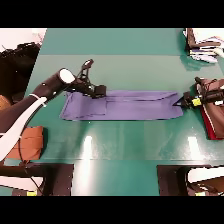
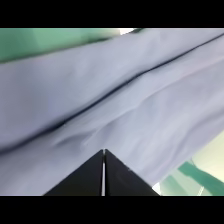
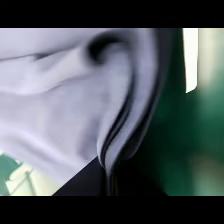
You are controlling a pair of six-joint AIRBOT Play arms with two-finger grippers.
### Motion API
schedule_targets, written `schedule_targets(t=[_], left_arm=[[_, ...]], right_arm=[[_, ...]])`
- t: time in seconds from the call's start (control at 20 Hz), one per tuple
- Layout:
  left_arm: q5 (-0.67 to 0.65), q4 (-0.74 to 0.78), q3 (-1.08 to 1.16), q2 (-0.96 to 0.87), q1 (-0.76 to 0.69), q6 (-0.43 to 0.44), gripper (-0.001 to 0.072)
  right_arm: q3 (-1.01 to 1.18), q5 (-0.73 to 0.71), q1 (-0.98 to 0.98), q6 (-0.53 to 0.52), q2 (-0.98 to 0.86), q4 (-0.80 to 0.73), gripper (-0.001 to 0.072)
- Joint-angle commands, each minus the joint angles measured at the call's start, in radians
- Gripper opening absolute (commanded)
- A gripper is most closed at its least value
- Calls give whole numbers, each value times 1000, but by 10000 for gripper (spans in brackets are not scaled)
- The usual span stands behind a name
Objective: Fold the shirts.
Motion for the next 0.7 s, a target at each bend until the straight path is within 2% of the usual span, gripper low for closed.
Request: schedule_targets(t=[0.0,0.25,0.45,0.65], left_arm=[[-7,-8,114,-105,-59,-19,25],[-55,-6,283,-249,-128,-20,24],[-65,14,307,-287,-137,-35,25],[-89,59,307,-287,-137,-35,24]], right_arm=[[67,48,43,-13,72,32,18],[215,58,164,15,217,273,17],[376,58,301,73,232,269,18],[464,32,393,87,232,269,17]])
